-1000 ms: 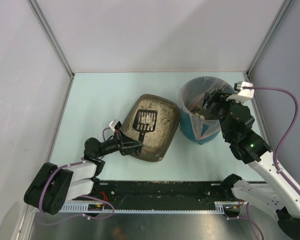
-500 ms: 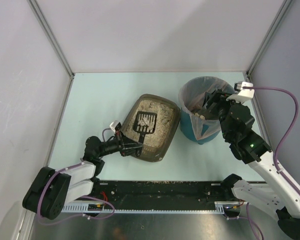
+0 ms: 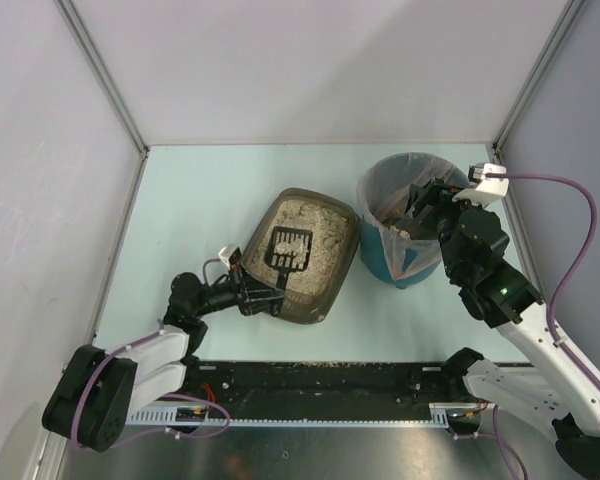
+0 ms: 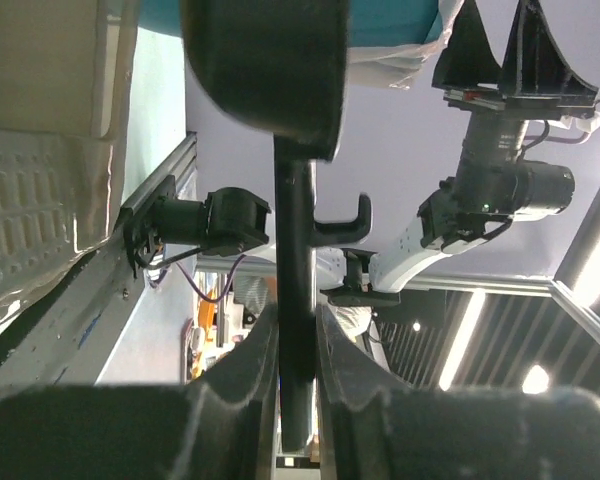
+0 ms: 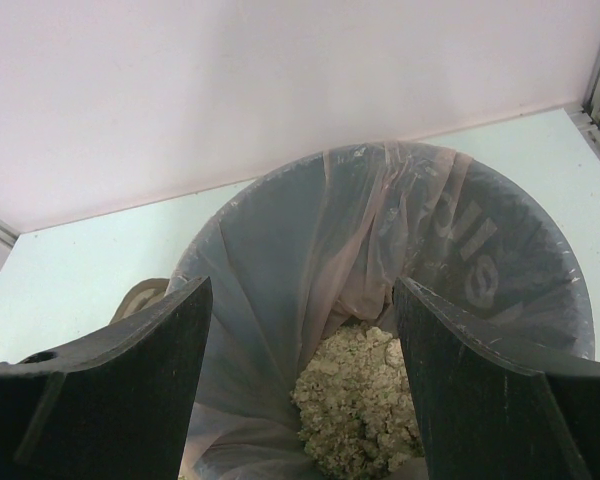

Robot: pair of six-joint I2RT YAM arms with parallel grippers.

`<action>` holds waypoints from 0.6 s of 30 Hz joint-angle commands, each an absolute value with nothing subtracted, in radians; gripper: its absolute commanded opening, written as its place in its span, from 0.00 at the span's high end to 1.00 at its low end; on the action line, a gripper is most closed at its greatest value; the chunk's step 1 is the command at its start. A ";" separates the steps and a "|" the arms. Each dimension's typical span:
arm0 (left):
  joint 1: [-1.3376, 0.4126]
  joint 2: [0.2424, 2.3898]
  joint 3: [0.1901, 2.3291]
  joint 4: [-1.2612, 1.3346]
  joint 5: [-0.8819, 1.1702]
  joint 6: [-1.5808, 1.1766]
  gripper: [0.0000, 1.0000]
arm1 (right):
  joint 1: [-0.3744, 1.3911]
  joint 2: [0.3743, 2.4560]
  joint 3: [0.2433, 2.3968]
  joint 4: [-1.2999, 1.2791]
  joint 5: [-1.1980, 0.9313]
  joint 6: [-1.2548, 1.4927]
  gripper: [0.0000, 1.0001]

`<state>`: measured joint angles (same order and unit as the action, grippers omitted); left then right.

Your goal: Clean the litter box

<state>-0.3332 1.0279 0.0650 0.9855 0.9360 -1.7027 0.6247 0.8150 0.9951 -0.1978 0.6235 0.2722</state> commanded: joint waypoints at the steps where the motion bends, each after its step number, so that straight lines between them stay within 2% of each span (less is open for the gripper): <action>1: -0.316 1.002 0.095 0.976 0.919 -1.657 1.00 | 0.629 0.808 0.992 -0.170 0.644 0.270 0.23; 3: -0.362 1.031 0.126 0.947 0.951 -1.625 1.00 | 0.627 0.810 0.992 -0.170 0.650 0.264 0.23; 7: -0.301 0.991 0.098 0.936 0.899 -1.637 1.00 | 0.629 0.810 0.994 -0.172 0.657 0.268 0.23; 11: -0.423 1.028 0.156 0.911 0.887 -1.621 1.00 | 0.629 0.818 0.992 -0.173 0.655 0.270 0.23; 18: -0.425 1.068 0.242 0.897 0.825 -1.669 1.00 | 0.629 0.825 0.993 -0.186 0.673 0.291 0.23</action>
<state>-0.4171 1.0538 0.1528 0.8715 0.8749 -1.6577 0.6247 0.8215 0.9951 -0.1989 0.6353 0.2745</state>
